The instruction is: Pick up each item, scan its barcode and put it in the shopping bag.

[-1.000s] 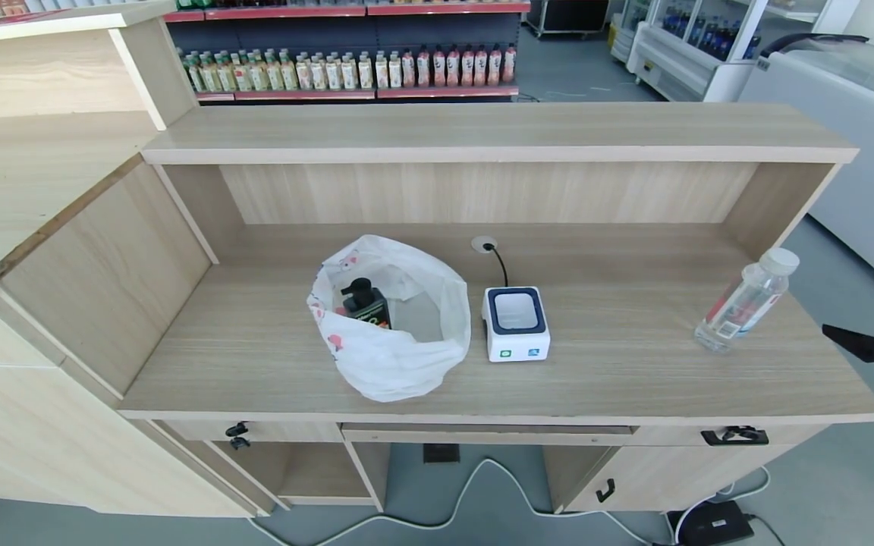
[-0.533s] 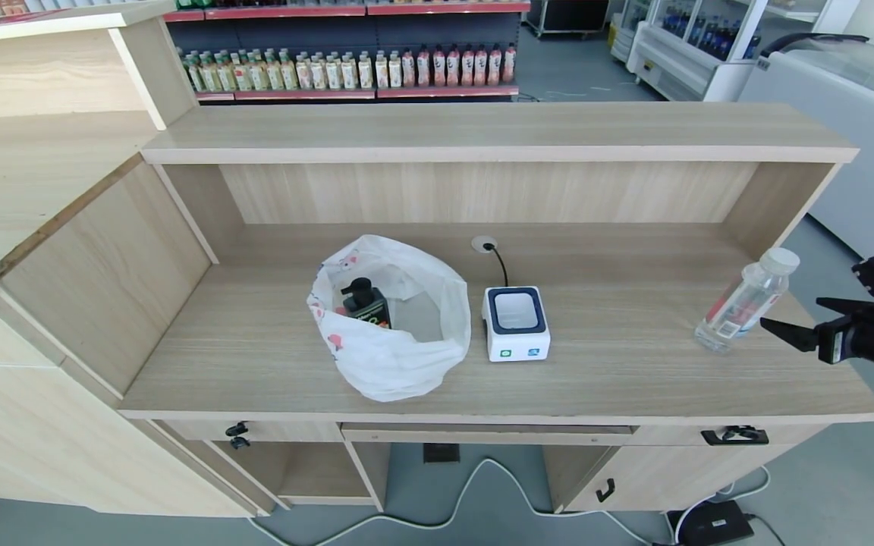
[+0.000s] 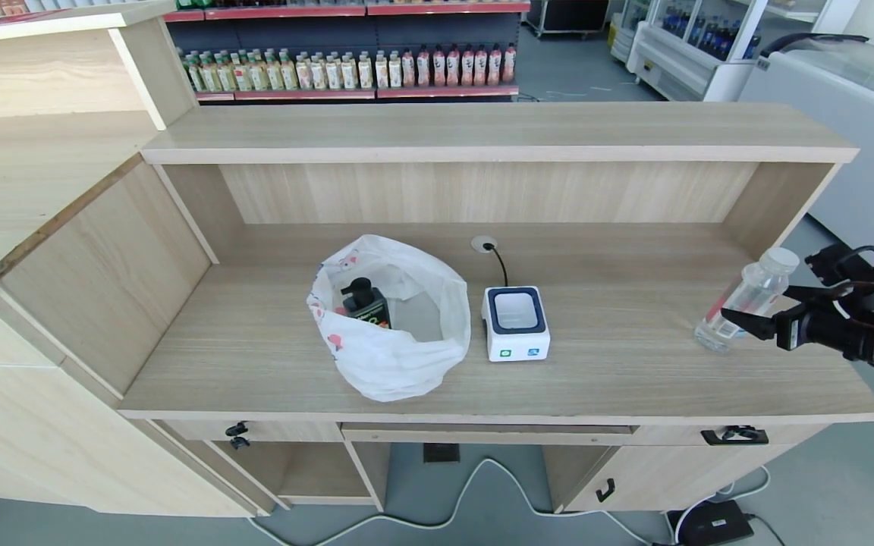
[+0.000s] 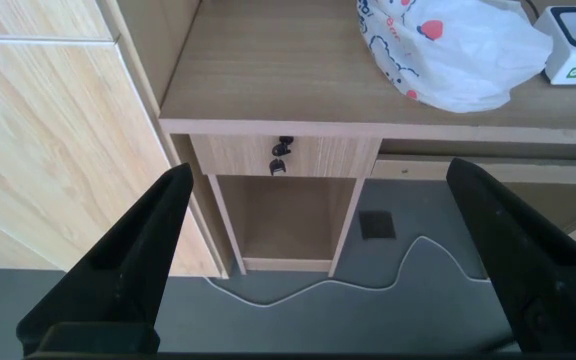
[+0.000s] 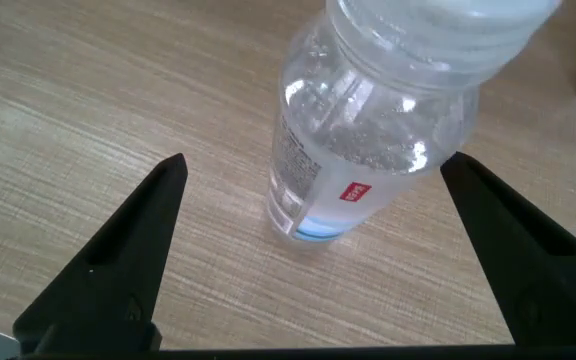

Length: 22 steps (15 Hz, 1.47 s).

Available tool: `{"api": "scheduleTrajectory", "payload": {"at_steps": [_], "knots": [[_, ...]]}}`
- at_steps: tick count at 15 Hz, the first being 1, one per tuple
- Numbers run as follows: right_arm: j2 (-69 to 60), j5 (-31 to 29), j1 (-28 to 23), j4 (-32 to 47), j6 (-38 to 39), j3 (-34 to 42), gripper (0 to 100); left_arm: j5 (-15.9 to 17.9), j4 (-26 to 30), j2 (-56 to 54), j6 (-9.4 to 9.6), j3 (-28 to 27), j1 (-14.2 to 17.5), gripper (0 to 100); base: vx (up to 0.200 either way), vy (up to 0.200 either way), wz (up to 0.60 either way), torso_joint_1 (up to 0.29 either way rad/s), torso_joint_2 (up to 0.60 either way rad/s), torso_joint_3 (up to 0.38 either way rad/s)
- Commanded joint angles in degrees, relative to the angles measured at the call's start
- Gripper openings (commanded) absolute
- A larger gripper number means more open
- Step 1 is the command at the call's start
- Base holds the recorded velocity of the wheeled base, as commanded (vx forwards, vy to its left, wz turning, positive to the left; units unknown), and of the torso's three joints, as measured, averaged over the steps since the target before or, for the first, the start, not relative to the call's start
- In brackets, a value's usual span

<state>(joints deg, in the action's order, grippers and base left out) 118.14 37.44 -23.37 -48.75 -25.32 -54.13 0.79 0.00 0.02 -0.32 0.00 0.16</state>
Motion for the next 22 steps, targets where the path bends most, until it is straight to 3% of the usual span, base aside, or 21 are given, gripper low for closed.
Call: {"api": "scheduleTrajectory", "payload": {"at_steps": [1,22], "knots": [[1.8,0.0,0.3,-0.6,-0.1,-1.7,100,0.0,0.0,0.0,-0.03,0.0,0.0,100,0.0,0.0,0.0,0.0,0.0,0.0],[9.3,0.1,4.2,-8.8,0.0,-5.5,100,0.0,0.0,0.0,-0.03,0.0,0.0,100,0.0,0.0,0.0,0.0,0.0,0.0]]}}
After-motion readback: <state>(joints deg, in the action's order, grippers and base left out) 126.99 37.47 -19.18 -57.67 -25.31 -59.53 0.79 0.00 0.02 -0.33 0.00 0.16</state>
